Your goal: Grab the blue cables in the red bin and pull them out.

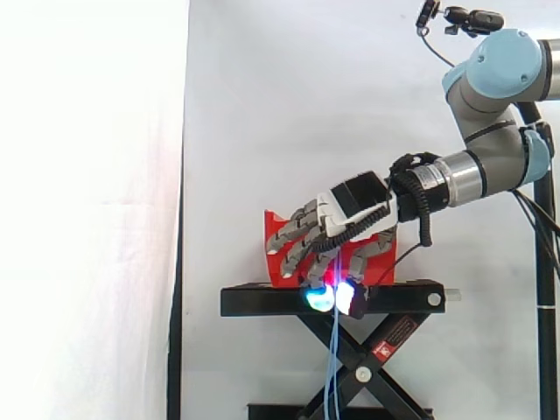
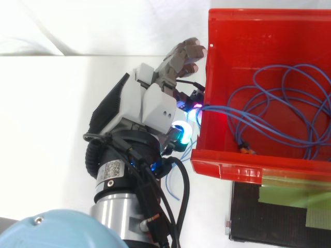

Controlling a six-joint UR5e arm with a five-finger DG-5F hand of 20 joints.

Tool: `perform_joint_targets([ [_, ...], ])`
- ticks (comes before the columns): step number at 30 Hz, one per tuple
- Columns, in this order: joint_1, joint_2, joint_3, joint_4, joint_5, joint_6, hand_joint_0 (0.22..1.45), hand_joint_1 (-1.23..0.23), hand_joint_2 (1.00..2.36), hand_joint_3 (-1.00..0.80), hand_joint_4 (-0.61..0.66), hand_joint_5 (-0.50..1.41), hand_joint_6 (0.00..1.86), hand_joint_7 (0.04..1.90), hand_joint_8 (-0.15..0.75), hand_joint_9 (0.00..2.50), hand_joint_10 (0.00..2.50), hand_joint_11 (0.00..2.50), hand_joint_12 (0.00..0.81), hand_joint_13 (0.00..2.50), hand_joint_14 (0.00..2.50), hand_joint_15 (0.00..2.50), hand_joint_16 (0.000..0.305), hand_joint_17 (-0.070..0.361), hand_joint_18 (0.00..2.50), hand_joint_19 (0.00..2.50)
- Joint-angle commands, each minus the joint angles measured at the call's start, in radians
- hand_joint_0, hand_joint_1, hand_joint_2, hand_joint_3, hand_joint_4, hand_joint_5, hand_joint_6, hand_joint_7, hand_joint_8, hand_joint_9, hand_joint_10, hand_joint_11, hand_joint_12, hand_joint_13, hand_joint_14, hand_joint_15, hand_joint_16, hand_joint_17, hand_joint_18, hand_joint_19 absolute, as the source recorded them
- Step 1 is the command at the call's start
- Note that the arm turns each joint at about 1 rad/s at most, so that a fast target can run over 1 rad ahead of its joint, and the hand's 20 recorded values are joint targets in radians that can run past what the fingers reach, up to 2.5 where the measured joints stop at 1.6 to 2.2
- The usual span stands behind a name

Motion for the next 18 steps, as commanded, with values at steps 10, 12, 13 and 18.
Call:
perform_joint_targets([
  [10, 0.001, 0.0, -0.005, -0.001, -0.015, -0.039, 0.9, -0.83, 1.0, -1.0, 0.23, 0.89, 0.01, 0.65, 0.257, 0.65, 0.01, 0.4, 0.318, 0.37, 0.01, 0.34, 0.042, 0.095, 0.34, 0.63],
  [12, 0.001, 0.0, -0.007, -0.003, -0.015, -0.043, 0.9, -0.83, 1.0, -1.0, 0.23, 0.9, 0.01, 0.65, 0.254, 0.65, 0.01, 0.39, 0.318, 0.37, 0.01, 0.34, 0.042, 0.095, 0.34, 0.63],
  [13, 0.001, 0.0, -0.007, -0.003, -0.015, -0.046, 0.9, -0.83, 1.0, -1.0, 0.23, 0.9, 0.01, 0.64, 0.257, 0.65, 0.01, 0.39, 0.318, 0.37, 0.01, 0.34, 0.042, 0.095, 0.34, 0.63],
  [18, 0.003, 0.0, -0.005, -0.003, -0.015, -0.063, 0.9, -0.83, 1.0, -1.0, 0.23, 0.9, 0.01, 0.65, 0.254, 0.65, 0.01, 0.39, 0.319, 0.37, 0.01, 0.34, 0.042, 0.095, 0.34, 0.62],
])
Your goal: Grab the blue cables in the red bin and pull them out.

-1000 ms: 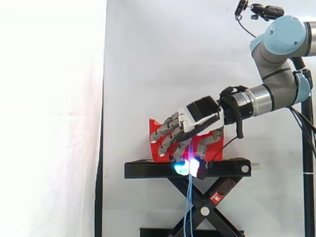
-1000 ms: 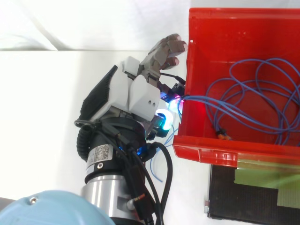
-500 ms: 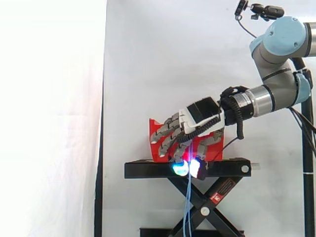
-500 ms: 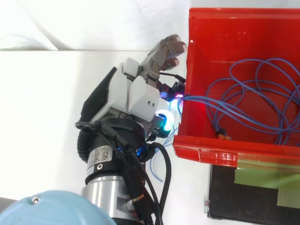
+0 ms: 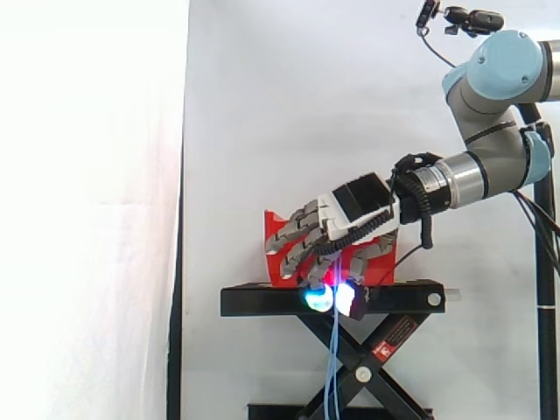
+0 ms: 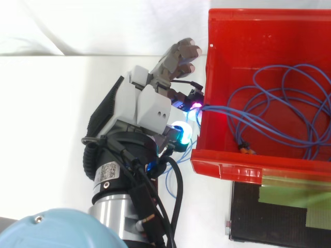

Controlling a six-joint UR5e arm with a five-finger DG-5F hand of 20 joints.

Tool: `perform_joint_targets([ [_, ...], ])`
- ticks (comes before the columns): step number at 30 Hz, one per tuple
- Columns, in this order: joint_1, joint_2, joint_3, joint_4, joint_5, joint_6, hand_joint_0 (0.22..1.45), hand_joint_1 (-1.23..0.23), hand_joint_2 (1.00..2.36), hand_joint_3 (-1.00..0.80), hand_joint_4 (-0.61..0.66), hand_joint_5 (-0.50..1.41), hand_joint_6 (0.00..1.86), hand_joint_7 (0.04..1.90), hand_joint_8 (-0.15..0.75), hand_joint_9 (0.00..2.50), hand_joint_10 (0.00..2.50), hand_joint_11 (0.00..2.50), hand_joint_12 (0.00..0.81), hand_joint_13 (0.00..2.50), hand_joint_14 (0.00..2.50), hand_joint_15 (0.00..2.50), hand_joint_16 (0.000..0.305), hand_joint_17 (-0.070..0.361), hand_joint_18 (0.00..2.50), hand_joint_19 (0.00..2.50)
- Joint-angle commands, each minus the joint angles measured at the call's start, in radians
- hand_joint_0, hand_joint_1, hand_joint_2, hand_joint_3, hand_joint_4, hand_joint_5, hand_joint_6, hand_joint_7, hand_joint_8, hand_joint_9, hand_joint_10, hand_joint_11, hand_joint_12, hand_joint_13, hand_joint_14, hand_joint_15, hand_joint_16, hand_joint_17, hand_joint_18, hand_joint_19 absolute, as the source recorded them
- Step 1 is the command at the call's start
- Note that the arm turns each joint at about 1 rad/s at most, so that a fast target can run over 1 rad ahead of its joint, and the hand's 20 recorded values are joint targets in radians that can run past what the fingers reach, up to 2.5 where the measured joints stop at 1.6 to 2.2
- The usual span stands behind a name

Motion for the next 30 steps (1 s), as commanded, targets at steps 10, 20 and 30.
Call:
perform_joint_targets([
  [10, 0.0, 0.0, -0.001, -0.003, -0.003, -0.038, 0.91, -0.83, 1.0, -1.0, 0.22, 0.9, 0.01, 0.64, 0.257, 0.65, 0.02, 0.39, 0.318, 0.37, 0.01, 0.34, 0.042, 0.095, 0.35, 0.63],
  [20, 0.002, 0.0, -0.004, -0.005, -0.003, -0.059, 0.91, -0.83, 1.0, -1.0, 0.22, 0.89, 0.01, 0.65, 0.253, 0.66, 0.02, 0.39, 0.32, 0.38, 0.01, 0.34, 0.042, 0.095, 0.35, 0.63],
  [30, 0.003, 0.0, -0.007, -0.022, -0.005, -0.072, 0.91, -0.83, 1.0, -1.0, 0.22, 0.89, 0.01, 0.64, 0.255, 0.66, 0.01, 0.38, 0.32, 0.38, 0.01, 0.35, 0.042, 0.095, 0.35, 0.63],
])
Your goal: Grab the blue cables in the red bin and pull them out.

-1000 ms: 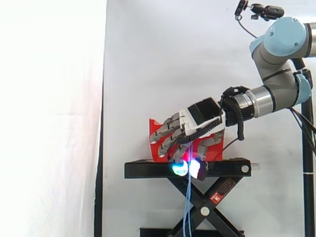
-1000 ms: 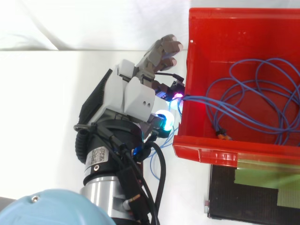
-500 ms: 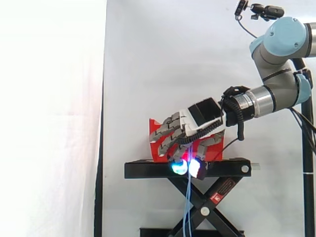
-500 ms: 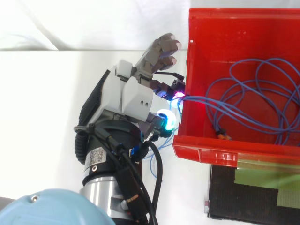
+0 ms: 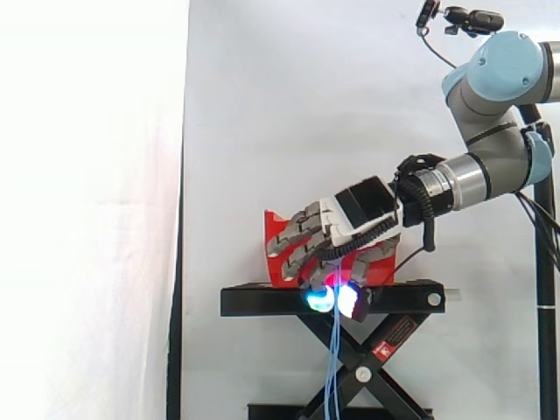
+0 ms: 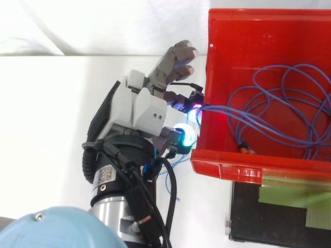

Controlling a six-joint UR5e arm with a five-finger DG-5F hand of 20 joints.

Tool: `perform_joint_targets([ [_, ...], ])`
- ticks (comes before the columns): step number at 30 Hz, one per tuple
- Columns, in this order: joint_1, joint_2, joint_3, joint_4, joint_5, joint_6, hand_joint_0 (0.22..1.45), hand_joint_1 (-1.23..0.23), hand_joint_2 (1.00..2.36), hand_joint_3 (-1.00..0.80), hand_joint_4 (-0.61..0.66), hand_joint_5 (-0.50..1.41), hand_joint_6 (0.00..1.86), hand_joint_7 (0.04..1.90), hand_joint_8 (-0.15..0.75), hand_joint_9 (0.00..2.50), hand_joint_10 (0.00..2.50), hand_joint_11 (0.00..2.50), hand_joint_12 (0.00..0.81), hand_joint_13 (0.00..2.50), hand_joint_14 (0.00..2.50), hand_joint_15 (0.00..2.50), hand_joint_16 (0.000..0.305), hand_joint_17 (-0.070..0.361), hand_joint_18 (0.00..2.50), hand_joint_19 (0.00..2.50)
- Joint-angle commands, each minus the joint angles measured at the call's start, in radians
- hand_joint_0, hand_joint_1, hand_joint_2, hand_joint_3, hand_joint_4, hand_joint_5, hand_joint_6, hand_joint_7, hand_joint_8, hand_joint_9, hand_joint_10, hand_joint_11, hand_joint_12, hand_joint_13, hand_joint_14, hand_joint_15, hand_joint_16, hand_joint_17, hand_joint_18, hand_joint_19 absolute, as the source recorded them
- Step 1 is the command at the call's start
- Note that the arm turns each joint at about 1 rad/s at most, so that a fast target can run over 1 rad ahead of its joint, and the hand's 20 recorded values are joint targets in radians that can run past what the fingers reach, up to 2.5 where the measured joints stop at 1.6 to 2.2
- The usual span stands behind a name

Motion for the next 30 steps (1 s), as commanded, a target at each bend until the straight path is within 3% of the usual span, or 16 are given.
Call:
perform_joint_targets([
  [1, 0.001, 0.0, -0.001, -0.005, 0.0, -0.002, 0.91, -0.83, 1.0, -1.0, 0.23, 0.89, 0.01, 0.64, 0.254, 0.66, 0.01, 0.39, 0.319, 0.38, 0.01, 0.34, 0.042, 0.095, 0.35, 0.63],
  [30, 0.001, 0.0, -0.002, -0.008, 0.0, -0.048, 0.91, -0.83, 1.0, -1.0, 0.21, 0.92, 0.01, 0.67, 0.254, 0.66, 0.01, 0.39, 0.321, 0.4, 0.01, 0.35, 0.042, 0.095, 0.35, 0.63],
])
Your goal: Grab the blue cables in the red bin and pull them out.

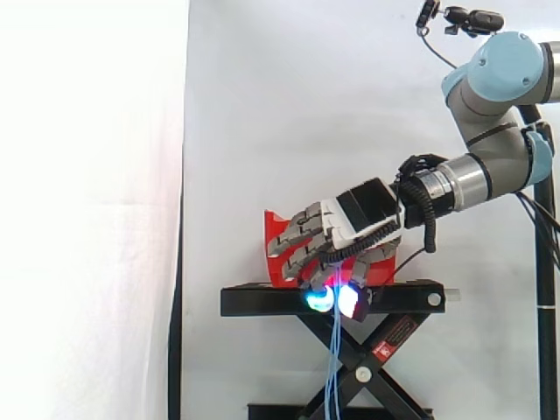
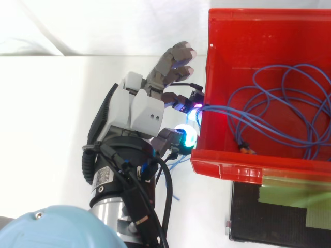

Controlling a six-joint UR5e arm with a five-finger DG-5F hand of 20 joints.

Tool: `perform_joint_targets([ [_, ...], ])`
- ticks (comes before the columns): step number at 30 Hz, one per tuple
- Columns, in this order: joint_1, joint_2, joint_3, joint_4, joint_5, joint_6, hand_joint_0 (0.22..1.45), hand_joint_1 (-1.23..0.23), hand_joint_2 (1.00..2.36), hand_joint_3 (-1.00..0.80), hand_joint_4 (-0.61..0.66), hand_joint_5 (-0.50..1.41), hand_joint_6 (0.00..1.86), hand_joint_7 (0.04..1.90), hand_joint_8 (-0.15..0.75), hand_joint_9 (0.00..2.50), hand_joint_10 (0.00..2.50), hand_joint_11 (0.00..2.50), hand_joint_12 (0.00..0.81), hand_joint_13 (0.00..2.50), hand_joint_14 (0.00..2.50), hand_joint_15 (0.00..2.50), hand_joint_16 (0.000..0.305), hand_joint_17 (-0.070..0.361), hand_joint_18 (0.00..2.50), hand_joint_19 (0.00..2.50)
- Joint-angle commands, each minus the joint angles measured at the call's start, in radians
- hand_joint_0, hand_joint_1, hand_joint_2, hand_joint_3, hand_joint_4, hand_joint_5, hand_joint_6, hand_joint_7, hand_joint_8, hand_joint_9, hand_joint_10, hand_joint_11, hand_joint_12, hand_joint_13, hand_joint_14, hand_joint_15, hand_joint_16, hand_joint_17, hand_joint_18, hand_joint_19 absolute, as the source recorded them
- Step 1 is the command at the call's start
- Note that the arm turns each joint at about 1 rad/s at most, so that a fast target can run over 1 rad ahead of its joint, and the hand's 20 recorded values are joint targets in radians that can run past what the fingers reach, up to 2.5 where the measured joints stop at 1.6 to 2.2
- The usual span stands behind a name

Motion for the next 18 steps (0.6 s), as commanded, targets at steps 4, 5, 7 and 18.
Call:
perform_joint_targets([
  [4, 0.001, 0.0, 0.0, 0.003, 0.0, -0.012, 0.91, -0.84, 1.0, -1.0, 0.21, 0.94, 0.01, 0.7, 0.253, 0.66, 0.01, 0.39, 0.32, 0.41, 0.01, 0.36, 0.042, 0.095, 0.36, 0.63],
  [5, -0.001, 0.0, 0.0, 0.004, 0.0, -0.015, 0.91, -0.84, 1.0, -1.0, 0.21, 0.94, 0.01, 0.7, 0.253, 0.66, 0.01, 0.39, 0.32, 0.41, 0.01, 0.36, 0.042, 0.095, 0.36, 0.63],
  [7, 0.001, 0.0, 0.0, 0.004, 0.0, -0.017, 0.91, -0.84, 1.0, -1.0, 0.21, 0.94, 0.01, 0.7, 0.253, 0.67, 0.01, 0.39, 0.319, 0.41, 0.01, 0.36, 0.042, 0.095, 0.36, 0.63],
  [18, 0.001, 0.0, 0.0, 0.006, 0.0, -0.032, 0.91, -0.84, 1.0, -1.0, 0.21, 0.94, 0.01, 0.7, 0.253, 0.67, 0.01, 0.39, 0.319, 0.42, 0.01, 0.37, 0.042, 0.094, 0.36, 0.63],
])
